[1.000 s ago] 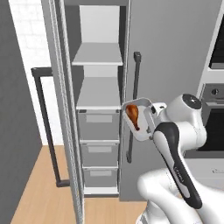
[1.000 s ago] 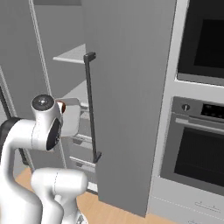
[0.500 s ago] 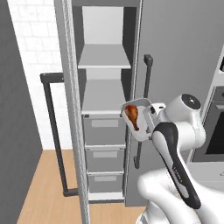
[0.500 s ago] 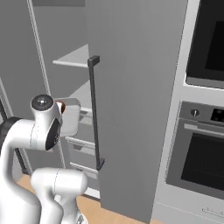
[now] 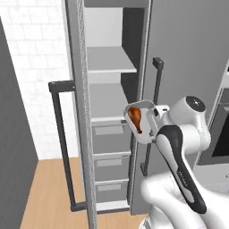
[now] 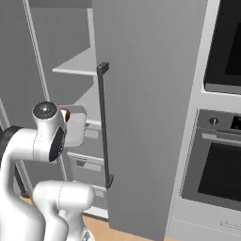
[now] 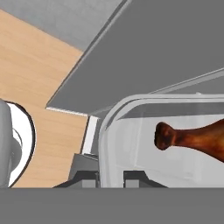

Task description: Take the meat container that has the chicken drumstick and place it on the second highest rack of the freezer. Then take the vegetable container that has the avocado and tomato and place it on the highest rack of the freezer.

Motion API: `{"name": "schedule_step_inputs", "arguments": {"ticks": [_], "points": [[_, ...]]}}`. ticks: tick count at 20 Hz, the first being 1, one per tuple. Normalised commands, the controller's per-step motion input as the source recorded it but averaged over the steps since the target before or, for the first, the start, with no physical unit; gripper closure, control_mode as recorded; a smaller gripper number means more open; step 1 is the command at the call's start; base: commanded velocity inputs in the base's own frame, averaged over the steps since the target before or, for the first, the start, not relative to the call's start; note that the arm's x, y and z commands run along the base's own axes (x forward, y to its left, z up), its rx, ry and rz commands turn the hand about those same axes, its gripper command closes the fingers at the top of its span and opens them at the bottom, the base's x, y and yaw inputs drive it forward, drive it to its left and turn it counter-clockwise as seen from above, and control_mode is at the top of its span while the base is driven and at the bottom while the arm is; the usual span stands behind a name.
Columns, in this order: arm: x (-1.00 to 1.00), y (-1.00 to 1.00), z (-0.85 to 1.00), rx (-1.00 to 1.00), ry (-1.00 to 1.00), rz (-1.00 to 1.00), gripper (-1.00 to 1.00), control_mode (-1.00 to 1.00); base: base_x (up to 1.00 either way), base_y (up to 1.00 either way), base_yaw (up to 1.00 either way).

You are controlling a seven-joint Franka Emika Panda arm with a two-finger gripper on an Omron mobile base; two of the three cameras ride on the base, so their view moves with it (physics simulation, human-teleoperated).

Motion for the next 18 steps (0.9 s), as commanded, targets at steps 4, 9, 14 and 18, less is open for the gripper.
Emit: {"name": "schedule_step_inputs", "arguments": {"ticks": [4,9,14,18], "points": [[0.0,0.0,0.0,0.0,0.0,0.0,1.0,1.0,0.54,0.29,-0.17],[0.0,0.0,0.0,0.0,0.0,0.0,1.0,1.0,0.39,0.41,-0.16],[0.0,0.0,0.0,0.0,0.0,0.0,1.0,1.0,0.0,0.51,-0.16],[0.0,0.0,0.0,0.0,0.0,0.0,1.0,1.0,0.18,0.16,-0.12]]}}
